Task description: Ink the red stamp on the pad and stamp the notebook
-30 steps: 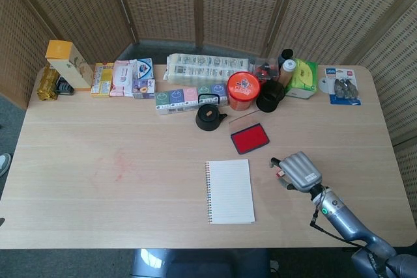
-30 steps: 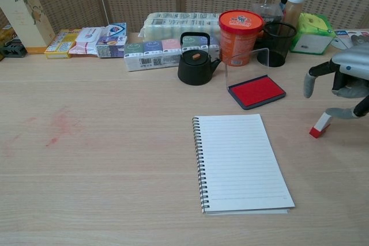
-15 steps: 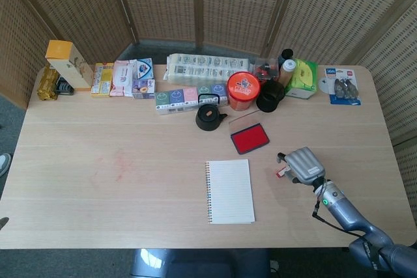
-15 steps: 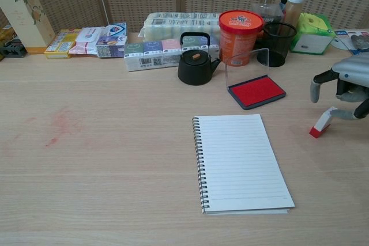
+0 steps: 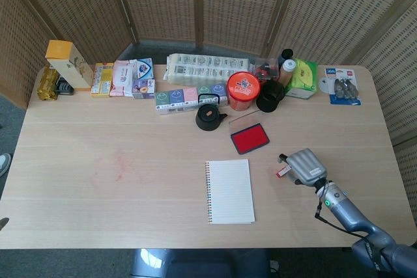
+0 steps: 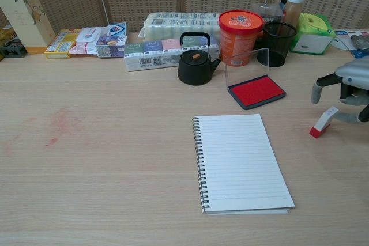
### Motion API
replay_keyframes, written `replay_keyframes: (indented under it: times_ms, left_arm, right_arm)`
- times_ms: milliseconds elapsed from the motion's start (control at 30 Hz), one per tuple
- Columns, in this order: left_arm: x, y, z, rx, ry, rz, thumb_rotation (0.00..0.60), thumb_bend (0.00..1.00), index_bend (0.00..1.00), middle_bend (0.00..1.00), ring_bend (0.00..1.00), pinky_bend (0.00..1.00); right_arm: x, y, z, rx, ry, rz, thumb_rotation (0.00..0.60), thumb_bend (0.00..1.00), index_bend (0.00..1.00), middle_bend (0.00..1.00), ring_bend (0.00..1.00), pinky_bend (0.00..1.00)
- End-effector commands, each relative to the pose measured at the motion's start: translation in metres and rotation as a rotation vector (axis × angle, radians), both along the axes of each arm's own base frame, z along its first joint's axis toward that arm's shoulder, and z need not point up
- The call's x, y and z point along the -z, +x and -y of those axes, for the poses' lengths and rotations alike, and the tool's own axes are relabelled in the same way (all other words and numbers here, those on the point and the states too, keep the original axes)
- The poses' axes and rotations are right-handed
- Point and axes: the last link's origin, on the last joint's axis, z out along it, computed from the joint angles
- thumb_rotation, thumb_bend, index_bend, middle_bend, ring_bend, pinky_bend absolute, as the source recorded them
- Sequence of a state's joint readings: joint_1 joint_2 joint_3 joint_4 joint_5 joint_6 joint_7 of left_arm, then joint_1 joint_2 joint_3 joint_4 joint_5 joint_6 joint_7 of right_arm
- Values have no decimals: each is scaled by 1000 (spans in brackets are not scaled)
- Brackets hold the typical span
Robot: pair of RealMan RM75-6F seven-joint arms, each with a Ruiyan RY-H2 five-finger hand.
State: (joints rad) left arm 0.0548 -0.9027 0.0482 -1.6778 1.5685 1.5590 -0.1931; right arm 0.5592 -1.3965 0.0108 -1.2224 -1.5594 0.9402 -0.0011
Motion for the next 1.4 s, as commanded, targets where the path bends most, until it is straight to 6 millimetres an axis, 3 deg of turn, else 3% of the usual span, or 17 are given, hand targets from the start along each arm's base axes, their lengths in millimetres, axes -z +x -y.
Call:
replay_keyframes:
  times_ms: [33, 1400]
  left_arm:
    - [0, 0, 0, -1, 0, 1, 600, 30, 0, 0, 0, 38]
    - [1, -1, -1, -5, -5, -1, 600, 31, 0, 0, 0, 38]
  right_arm:
    - [2, -2, 1, 5, 1, -1, 600, 410, 333, 966, 1000, 1000]
    - [10, -9, 5, 50, 18, -15, 600, 411, 383, 962, 1000, 1000]
